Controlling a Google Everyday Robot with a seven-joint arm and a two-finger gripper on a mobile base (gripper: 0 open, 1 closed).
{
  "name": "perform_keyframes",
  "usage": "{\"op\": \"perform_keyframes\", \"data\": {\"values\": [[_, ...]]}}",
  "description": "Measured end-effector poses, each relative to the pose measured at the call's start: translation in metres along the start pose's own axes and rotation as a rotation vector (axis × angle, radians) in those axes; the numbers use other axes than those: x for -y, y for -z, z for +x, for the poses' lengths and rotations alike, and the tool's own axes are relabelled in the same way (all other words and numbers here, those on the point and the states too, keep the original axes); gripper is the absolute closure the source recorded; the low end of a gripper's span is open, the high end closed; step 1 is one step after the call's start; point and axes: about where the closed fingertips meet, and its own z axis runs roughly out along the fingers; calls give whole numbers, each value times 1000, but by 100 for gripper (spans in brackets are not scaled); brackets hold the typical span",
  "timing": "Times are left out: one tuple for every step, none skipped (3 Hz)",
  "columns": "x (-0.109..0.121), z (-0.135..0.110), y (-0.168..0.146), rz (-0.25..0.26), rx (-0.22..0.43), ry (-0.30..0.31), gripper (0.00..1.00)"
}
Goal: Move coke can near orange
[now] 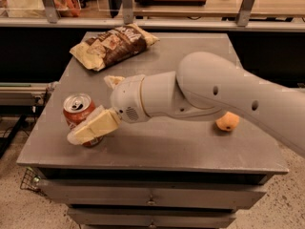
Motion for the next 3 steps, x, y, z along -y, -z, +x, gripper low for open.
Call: {"op": "perform_keyframes", "data": {"values": [[-5,4,-14,-9,23,-7,10],[-7,8,-19,-3,34,-16,33],[-4,10,-12,28,36,-21,64]]}}
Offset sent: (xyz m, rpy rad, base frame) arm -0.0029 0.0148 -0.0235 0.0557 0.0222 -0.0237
